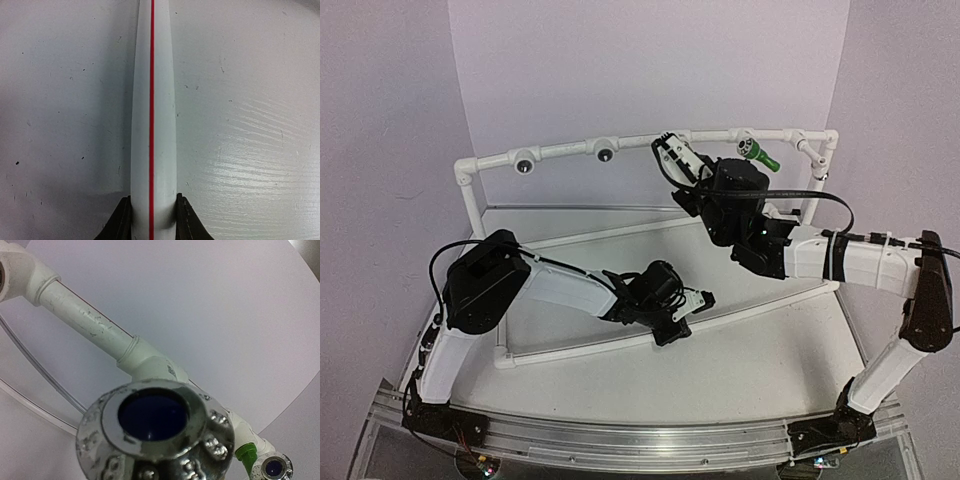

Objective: Install the water faucets
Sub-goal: Screw the water faucet onto the adaptor.

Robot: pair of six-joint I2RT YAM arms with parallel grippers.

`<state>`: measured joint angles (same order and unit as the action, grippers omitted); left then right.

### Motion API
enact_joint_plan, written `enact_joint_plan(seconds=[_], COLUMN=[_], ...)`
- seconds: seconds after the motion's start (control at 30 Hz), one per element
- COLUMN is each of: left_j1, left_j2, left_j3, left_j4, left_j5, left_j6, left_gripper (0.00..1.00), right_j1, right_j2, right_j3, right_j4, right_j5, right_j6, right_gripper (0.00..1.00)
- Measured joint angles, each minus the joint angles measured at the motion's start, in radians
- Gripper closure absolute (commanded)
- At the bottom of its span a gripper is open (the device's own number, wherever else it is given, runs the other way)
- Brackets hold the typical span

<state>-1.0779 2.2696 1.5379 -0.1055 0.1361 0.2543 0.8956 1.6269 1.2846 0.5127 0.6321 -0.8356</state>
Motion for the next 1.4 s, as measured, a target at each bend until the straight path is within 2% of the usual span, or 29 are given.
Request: enact_joint_plan(seconds=[0.4, 1.4], left_j1=[0.000, 0.002], left_j2=[0.001, 0.011], left_j3=[0.001, 0.027], left_j4=[0.000, -0.028], left_j5=[0.000, 0.002], left_j6=[0.000, 0.000], left_gripper=[1.00, 1.00], right_j1=[-0.002, 0.016], right_j2=[0.000, 0.017], right_j3=[0.024, 0.112], right_j4=[-0.051, -0.161], right_j5=[-0.002, 0.041], right_j6=[0.069, 0.097], right_gripper=[1.00, 1.00])
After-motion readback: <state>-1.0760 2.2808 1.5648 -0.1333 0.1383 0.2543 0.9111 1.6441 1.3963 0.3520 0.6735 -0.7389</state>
